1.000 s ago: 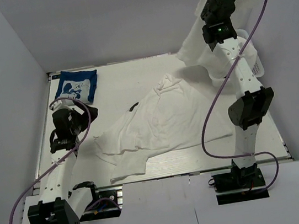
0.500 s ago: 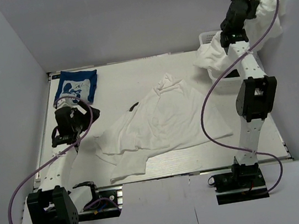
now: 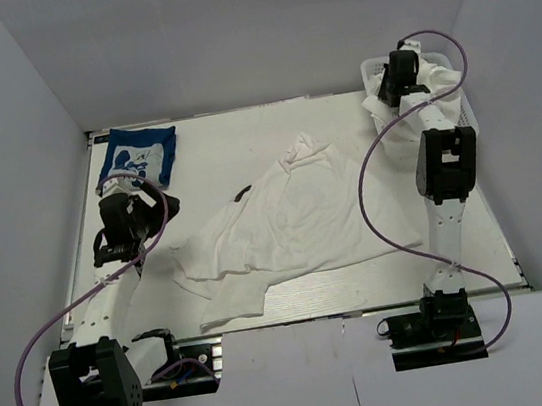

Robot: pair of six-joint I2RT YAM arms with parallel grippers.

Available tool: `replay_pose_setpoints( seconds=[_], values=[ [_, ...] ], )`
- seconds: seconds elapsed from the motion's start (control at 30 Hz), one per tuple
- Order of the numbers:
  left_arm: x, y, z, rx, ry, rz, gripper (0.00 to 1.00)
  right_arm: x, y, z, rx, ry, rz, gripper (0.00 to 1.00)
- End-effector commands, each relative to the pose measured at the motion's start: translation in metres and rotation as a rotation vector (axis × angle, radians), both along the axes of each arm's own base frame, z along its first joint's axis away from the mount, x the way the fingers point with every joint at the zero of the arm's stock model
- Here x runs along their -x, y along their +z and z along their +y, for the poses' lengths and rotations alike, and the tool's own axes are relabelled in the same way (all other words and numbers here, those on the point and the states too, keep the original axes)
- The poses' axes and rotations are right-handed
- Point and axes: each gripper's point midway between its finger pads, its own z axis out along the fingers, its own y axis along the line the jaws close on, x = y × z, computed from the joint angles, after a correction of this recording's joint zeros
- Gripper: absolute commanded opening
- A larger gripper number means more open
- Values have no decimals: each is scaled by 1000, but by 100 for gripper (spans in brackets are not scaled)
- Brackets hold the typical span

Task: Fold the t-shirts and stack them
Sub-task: Flatten out the tshirt

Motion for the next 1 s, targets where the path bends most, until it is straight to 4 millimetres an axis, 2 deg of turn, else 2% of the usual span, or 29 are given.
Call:
replay_pose_setpoints(
  seconds=[0.0, 0.03, 0.1, 0.13, 0.17, 0.2, 0.23, 0.27, 0.3, 0.33, 0.37, 0.43, 0.47, 0.5, 0.53, 0.6, 0.63, 0.67, 0.7, 0.73, 0.77, 0.83, 0.87, 0.9, 0.97],
  values=[
    [-4, 21, 5, -21, 14, -68, 100, 40, -99, -20, -399, -76, 325, 0],
    [-4, 22, 5, -21, 14, -68, 100, 43, -104, -18, -445, -91, 336, 0],
    [-3, 25, 4, -21, 14, -69, 100, 51, -108, -9, -521, 1, 336, 0],
    [-1, 29, 5, -31, 9, -70, 100, 52, -89, -7, -524, 26, 300, 2],
    [-1, 29, 5, -31, 9, -70, 100, 50, -55, -5, -511, 53, 232, 11],
    [1, 31, 5, -31, 9, -73, 100, 57, -58, -7, -461, 52, 227, 24],
    [1, 31, 5, -31, 9, -73, 100, 61, -32, -7, -431, 59, 167, 76],
    [2, 36, 5, -32, 9, -88, 100, 67, -1, -7, -397, 54, 115, 90],
    [4, 42, 2, -26, -3, -107, 100, 69, 14, -13, -345, 55, 88, 90],
    [5, 37, 2, -26, -3, -97, 100, 75, 24, -10, -326, 56, 79, 90],
    [5, 44, 0, -22, -13, -121, 100, 84, 71, -19, -265, 26, 0, 90],
    [8, 44, -4, -4, -28, -124, 100, 94, 87, -11, -215, 42, -8, 90],
    [8, 44, -4, -4, -28, -124, 100, 104, 121, -11, -174, 45, -64, 90],
    [8, 44, -6, 0, -37, -125, 100, 108, 126, -11, -152, 40, -63, 90],
    [8, 45, -6, 10, -33, -124, 100, 116, 135, -3, -136, 60, -65, 90],
    [8, 42, -8, 16, -44, -115, 100, 127, 147, 17, -83, 104, -68, 90],
    [8, 42, -7, 22, -30, -100, 100, 131, 139, 22, -62, 120, -45, 90],
    [7, 39, -6, 32, -14, -74, 100, 137, 132, 38, -45, 129, -30, 90],
    [11, 23, -4, 32, -4, 3, 100, 144, 135, 54, -34, 155, -37, 90],
    [10, 24, -4, 31, 11, 22, 100, 147, 132, 61, -28, 165, -32, 90],
    [11, 16, -5, 41, 17, 53, 100, 155, 116, 82, -14, 187, -4, 90],
    [15, 3, -22, 88, -63, 100, 100, 160, 115, 97, -6, 209, -16, 90],
    [16, -1, -26, 109, -75, 112, 100, 162, 112, 111, 1, 225, -22, 90],
    [16, -4, -28, 122, -78, 123, 100, 168, 96, 128, 7, 263, 8, 90],
    [25, -19, -35, 150, -109, 176, 100, 166, 71, 148, 19, 300, 58, 90]
  ],
)
